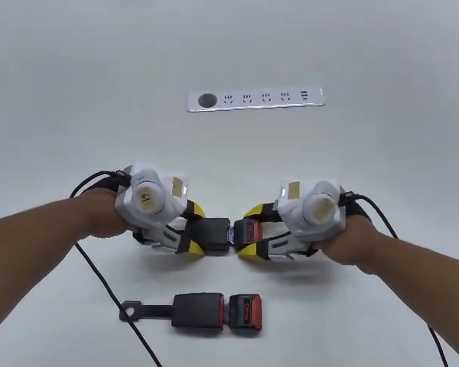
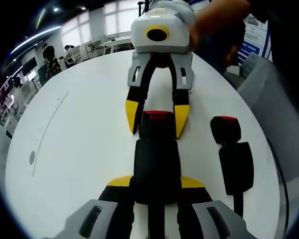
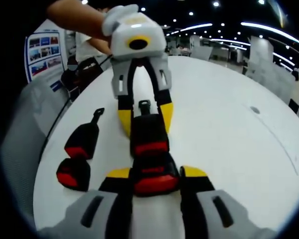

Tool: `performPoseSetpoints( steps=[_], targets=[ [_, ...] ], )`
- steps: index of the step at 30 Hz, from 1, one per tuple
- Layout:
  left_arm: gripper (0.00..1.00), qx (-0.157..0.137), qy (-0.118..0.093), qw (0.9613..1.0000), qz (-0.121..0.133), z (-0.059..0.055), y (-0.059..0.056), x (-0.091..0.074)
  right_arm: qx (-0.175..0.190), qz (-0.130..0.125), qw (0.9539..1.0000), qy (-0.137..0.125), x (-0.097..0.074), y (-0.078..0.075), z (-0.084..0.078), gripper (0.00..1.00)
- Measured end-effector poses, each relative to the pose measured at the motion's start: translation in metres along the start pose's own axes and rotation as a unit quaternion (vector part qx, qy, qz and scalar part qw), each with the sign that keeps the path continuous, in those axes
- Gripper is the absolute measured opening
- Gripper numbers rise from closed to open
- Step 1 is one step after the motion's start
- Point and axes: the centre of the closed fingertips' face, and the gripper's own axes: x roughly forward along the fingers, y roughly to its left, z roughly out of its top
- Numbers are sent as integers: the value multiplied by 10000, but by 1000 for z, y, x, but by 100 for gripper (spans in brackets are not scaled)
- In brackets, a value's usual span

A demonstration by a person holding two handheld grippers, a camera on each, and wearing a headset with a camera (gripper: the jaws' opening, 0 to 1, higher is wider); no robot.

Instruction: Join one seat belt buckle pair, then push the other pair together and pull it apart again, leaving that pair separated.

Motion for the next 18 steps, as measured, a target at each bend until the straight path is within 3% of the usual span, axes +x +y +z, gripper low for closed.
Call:
performPoseSetpoints(
  steps=[18],
  targets=[
    [34, -40, 2, 10000, 3, 1, -4, -2, -22, -28, 10000, 31, -8, -1, -6, 37]
  ],
)
